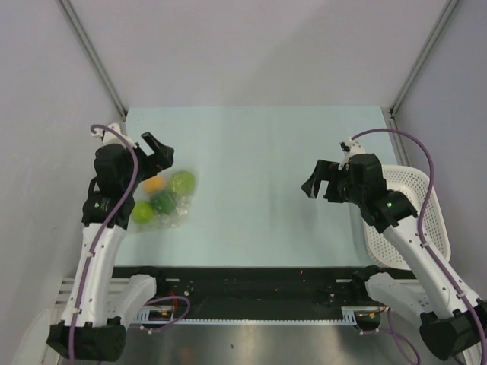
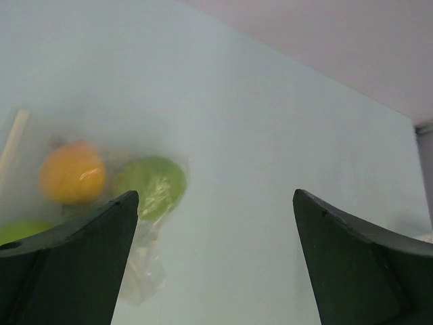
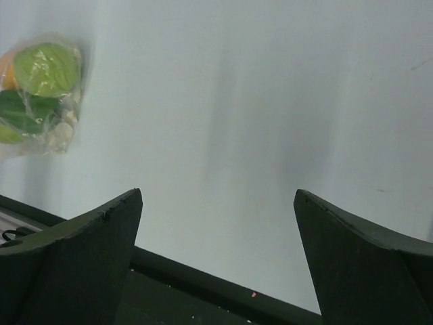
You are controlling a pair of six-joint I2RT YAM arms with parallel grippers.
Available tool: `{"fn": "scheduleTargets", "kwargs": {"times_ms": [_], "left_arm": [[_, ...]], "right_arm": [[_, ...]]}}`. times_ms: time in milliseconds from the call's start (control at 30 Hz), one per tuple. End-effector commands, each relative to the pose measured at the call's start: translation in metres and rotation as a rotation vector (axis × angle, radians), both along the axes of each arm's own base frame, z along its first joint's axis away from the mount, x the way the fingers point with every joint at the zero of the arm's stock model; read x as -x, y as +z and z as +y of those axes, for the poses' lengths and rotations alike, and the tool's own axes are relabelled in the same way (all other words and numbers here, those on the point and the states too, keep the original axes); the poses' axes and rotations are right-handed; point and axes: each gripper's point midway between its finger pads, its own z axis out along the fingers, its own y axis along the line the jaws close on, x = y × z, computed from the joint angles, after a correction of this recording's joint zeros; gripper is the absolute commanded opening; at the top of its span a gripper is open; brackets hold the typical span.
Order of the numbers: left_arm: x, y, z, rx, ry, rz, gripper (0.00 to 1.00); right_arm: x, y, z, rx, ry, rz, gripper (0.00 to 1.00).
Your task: Open the zip-top bag and remove the fake food
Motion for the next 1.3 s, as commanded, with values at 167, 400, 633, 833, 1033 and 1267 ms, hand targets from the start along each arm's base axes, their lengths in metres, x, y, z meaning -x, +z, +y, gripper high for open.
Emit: {"fn": "scheduleTargets", "kwargs": {"times_ms": [167,400,633,833,1033,1267], "left_arm": [[-0.004,-0.119,0.100,0.196,0.464,0.388,1.00],[0.012,-0.146,0.145,0.340,0.592,0.398,1.00],[0.070,-0.223,0.176,0.545,0.851,0.654,1.00],[0.085,-0.252,0.189,0.601,0.931,0.670,1.00],[0.081,-0.253,0.197,0.649,0.860,0.605,1.00],[0.071,-0.268,0.182,0.722,0.737,0.527,1.00]], "right_arm": [[0.005,0.007,0.033,0.020,0.199,0.089,1.00],[0.029,0.019,0.067,-0.058,0.379,0.129,1.00],[0.040,0.021,0.079,-0.046,0.442,0.114,1.00],[0.022,0.007,0.083,-0.030,0.363,0.161,1.00],[0.032,0.008,0.089,-0.019,0.384,0.158,1.00],[0.037,0.005,0.095,-0.039,0.418,0.162,1.00]]}}
